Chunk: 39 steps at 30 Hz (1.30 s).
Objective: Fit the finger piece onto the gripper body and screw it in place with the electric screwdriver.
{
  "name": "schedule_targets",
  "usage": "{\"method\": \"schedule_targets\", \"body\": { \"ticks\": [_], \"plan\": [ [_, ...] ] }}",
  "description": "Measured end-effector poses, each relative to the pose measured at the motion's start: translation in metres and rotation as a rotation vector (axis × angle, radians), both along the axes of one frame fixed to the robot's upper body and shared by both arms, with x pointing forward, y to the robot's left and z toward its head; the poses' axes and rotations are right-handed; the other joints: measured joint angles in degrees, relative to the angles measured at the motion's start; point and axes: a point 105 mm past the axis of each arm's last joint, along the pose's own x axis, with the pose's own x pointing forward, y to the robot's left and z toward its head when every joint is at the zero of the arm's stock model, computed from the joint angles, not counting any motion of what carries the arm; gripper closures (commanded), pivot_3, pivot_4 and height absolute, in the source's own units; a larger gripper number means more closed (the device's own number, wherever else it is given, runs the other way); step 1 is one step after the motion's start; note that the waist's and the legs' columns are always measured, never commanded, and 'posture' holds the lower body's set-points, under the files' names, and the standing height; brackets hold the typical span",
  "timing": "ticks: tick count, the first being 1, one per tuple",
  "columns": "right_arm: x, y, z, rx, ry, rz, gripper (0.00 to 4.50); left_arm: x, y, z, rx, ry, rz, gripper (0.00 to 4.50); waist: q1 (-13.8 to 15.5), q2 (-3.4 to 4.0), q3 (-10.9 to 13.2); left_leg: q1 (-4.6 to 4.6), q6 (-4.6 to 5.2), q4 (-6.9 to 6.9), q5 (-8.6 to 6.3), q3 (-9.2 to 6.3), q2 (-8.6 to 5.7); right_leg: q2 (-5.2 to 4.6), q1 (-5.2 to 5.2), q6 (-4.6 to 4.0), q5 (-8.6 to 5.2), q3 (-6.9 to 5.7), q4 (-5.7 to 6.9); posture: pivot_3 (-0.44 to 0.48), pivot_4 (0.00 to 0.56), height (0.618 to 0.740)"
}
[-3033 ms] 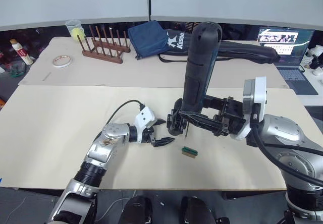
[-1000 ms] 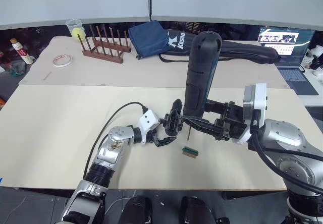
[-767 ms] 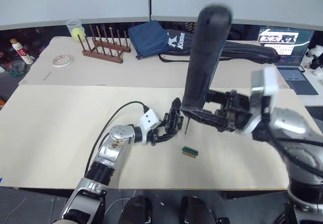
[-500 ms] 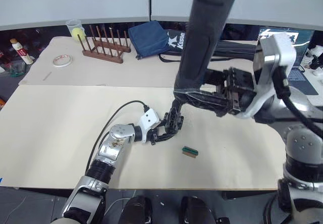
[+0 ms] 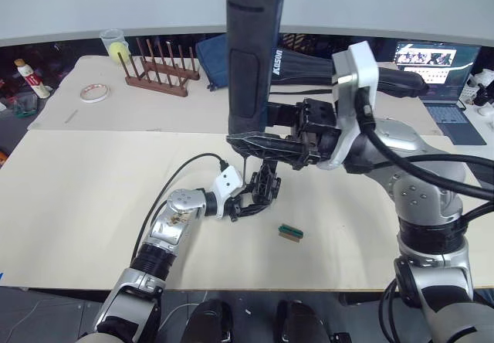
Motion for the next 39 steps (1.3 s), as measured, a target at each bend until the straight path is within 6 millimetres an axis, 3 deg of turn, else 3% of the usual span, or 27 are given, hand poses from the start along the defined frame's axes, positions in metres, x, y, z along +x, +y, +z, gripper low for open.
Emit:
{"method": "schedule_targets", "body": {
  "ticks": [29, 39],
  "plan": [
    [0.023, -0.002, -0.042, -0.113, -0.039, -0.06, 2.59, -0.001, 0.002, 0.0, 0.005, -0.012, 0.014, 2.18, -0.4, 0.0, 0.0, 0.0, -0.04, -0.04, 0.02, 0.05, -0.01, 0.0, -0.04, 0.0, 0.0, 0.01, 0.0, 0.0, 0.15, 0.74],
    [0.024, -0.002, -0.043, -0.115, -0.064, -0.058, 2.59, -0.001, 0.003, 0.0, 0.006, -0.012, 0.015, 2.18, -0.4, 0.0, 0.0, 0.0, -0.05, -0.04, 0.02, 0.05, -0.01, 0.0, -0.05, 0.0, 0.0, 0.01, -0.01, 0.0, 0.15, 0.74]
  ]
}}
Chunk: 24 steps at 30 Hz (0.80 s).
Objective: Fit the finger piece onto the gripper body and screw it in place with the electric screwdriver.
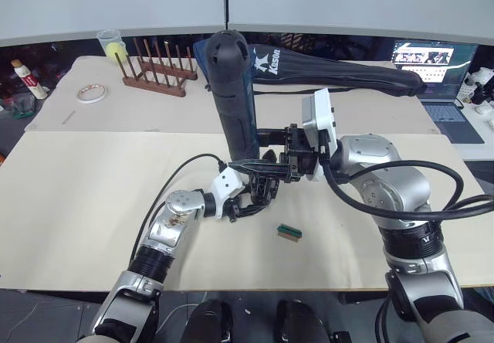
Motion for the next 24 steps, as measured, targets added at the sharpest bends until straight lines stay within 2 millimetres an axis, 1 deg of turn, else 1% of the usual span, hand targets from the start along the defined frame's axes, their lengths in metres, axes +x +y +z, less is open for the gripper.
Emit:
{"method": "schedule_targets", "body": {
  "ticks": [13, 24],
  "plan": [
    [-0.0013, 0.002, 0.0088, -0.005, -0.034, 0.012, 2.59, 0.0, -0.0001, 0.0, 0.0, 0.0, 0.0, 2.18, 0.0, 0.0, 0.0, 0.0, 0.0, 0.0, 0.0, 0.0, 0.0, 0.0, 0.0, 0.0, 0.0, 0.0, 0.0, 0.0, 0.15, 0.74],
    [0.0023, -0.0011, 0.0064, -0.017, -0.022, 0.001, 2.59, 0.0, -0.0002, 0.0001, 0.0, -0.001, 0.0, 2.18, 0.0, 0.0, 0.0, 0.0, 0.0, 0.0, 0.0, 0.0, 0.0, 0.0, 0.0, 0.0, 0.0, 0.0, 0.0, 0.0, 0.15, 0.74]
  ]
}}
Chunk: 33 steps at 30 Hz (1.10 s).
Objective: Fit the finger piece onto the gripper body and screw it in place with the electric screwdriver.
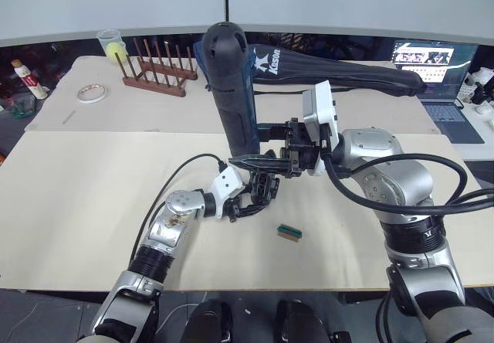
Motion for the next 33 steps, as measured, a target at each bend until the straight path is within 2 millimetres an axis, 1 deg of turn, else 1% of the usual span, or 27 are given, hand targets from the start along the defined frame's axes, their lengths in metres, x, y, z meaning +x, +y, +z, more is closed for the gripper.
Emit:
{"method": "schedule_targets", "body": {
  "ticks": [7, 14, 33],
  "plan": [
    [0.0, -0.001, -0.002, -0.002, 0.007, -0.004, 2.59, 0.0, 0.0, 0.0, 0.0, 0.0, 0.0, 2.18, 0.0, 0.0, 0.0, 0.0, 0.0, 0.0, 0.0, 0.0, 0.0, 0.0, 0.0, 0.0, 0.0, 0.0, 0.0, 0.0, 0.15, 0.74],
    [0.001, -0.003, -0.01, -0.002, 0.036, -0.012, 2.59, 0.0, 0.0, 0.0, 0.0, 0.0, 0.0, 2.18, 0.0, 0.0, 0.0, 0.0, 0.0, 0.0, 0.0, 0.0, 0.0, 0.0, 0.0, 0.0, 0.0, 0.0, 0.0, 0.0, 0.15, 0.74],
    [0.001, -0.004, -0.011, -0.01, 0.012, -0.012, 2.59, 0.0, -0.001, 0.0, 0.001, 0.002, -0.001, 2.18, 0.0, 0.0, 0.0, 0.0, 0.0, 0.0, 0.0, 0.0, 0.0, 0.0, 0.0, 0.0, 0.0, 0.0, 0.0, 0.0, 0.15, 0.74]
  ]
}}
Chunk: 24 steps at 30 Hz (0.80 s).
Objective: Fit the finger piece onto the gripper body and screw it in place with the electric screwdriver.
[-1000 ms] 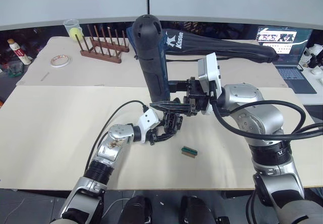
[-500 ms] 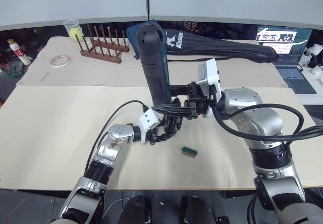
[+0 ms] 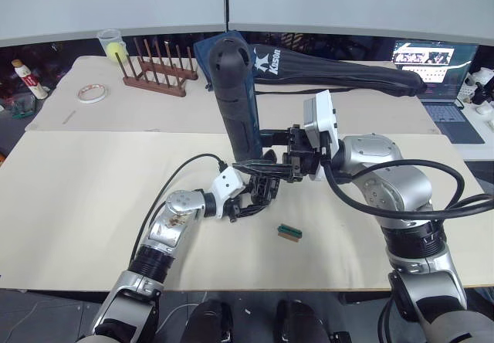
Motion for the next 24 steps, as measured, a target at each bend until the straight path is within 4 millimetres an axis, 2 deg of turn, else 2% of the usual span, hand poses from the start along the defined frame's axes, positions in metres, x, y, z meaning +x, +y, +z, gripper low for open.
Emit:
{"method": "schedule_targets", "body": {
  "ticks": [24],
  "plan": [
    [-0.0047, 0.0001, -0.0036, 0.007, -0.026, 0.005, 2.59, -0.0006, -0.0003, -0.0003, -0.001, 0.0, 0.002, 2.18, 0.0, 0.0, 0.0, 0.0, 0.0, 0.0, 0.0, -0.01, 0.0, 0.0, 0.01, 0.0, 0.0, 0.0, 0.0, 0.0, 0.15, 0.74]
  ]
}}
